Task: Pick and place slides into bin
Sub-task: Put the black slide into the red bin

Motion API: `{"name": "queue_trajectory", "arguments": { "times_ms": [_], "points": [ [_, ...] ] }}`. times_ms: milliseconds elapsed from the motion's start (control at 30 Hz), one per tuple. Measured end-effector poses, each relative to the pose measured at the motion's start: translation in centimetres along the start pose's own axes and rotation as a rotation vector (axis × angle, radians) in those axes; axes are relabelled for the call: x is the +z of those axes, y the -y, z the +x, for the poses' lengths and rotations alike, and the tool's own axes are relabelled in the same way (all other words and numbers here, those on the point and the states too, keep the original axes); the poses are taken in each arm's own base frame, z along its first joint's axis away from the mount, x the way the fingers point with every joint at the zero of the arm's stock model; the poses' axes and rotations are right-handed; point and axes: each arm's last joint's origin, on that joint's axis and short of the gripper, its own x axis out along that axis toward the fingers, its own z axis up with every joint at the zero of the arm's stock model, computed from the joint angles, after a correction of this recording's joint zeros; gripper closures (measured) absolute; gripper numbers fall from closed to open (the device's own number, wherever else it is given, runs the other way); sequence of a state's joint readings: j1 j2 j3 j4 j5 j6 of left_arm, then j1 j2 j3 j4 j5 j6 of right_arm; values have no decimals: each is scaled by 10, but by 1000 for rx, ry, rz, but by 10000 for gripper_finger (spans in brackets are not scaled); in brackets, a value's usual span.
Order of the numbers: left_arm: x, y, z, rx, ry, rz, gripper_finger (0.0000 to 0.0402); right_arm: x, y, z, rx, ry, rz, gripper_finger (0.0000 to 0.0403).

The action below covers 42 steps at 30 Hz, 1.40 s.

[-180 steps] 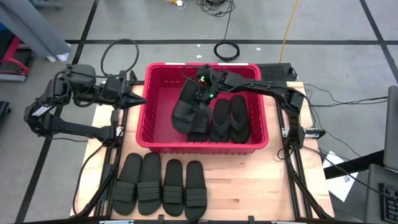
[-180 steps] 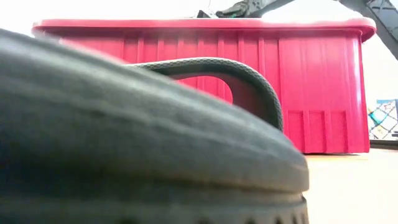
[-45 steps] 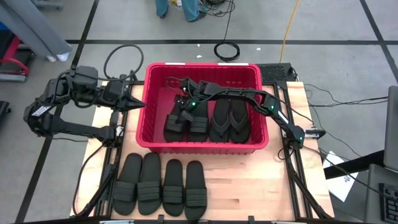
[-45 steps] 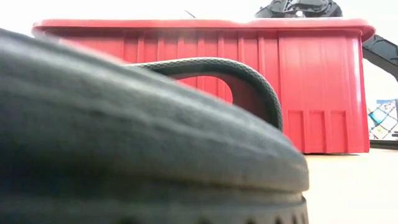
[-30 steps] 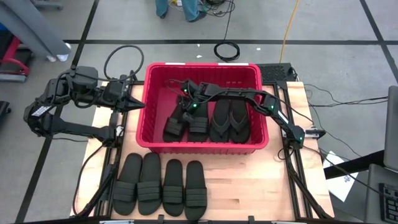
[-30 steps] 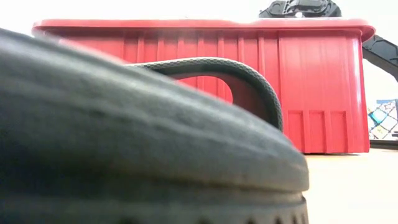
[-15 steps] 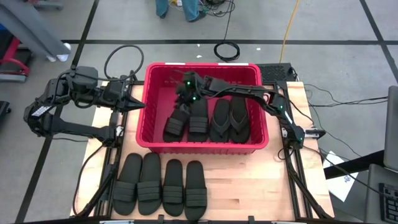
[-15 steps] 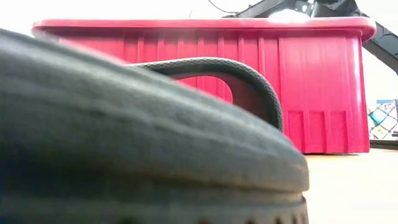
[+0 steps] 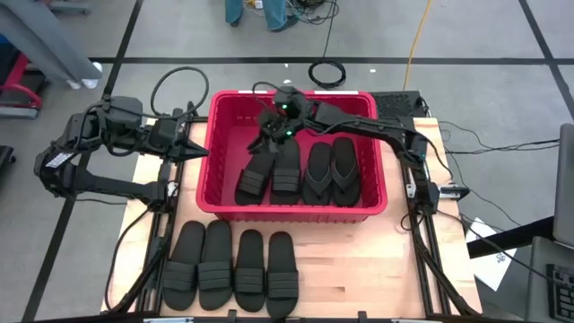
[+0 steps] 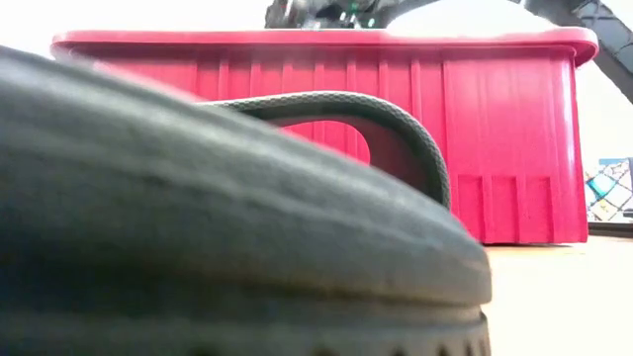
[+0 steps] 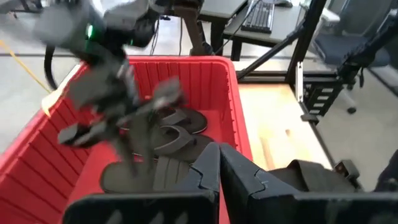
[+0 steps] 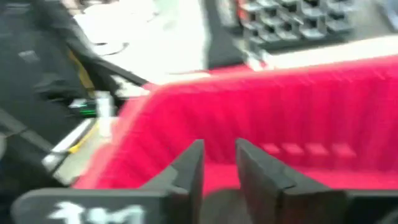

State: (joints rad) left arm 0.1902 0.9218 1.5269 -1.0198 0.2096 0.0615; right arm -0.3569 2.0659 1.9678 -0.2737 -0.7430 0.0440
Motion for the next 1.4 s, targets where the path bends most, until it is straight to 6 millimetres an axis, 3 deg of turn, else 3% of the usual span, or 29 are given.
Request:
{"name": "queue_trajectory", "arguments": {
  "times_ms": [167,300,467,667,800,933,1067,1200,1300,1400],
  "points": [
    [1,-1,6,-1,-17,47,394,25,-48,-27,149,13,-84,395],
    [2,-4,18,-4,-48,39,394,33,-84,-49,96,-39,-72,391],
    [12,-6,35,-43,-5,40,394,40,-122,-84,-140,-83,-53,399],
    [19,-1,36,-157,75,117,394,50,-166,-128,-281,-43,-69,402],
    [21,4,34,-181,91,82,394,50,-191,-148,-257,-39,-86,403],
    [28,9,34,-216,157,36,394,45,-210,-161,-256,-72,-103,403],
    [47,20,22,-266,377,72,400,35,-227,-174,-293,-90,-141,403],
    [54,31,15,-318,464,75,400,15,-238,-183,-264,-99,-150,403],
    [54,38,23,-360,438,54,401,-7,-243,-187,-239,-99,-123,403],
    [58,49,45,-422,392,-44,401,-33,-249,-193,-205,-96,-85,403]
  ]
}}
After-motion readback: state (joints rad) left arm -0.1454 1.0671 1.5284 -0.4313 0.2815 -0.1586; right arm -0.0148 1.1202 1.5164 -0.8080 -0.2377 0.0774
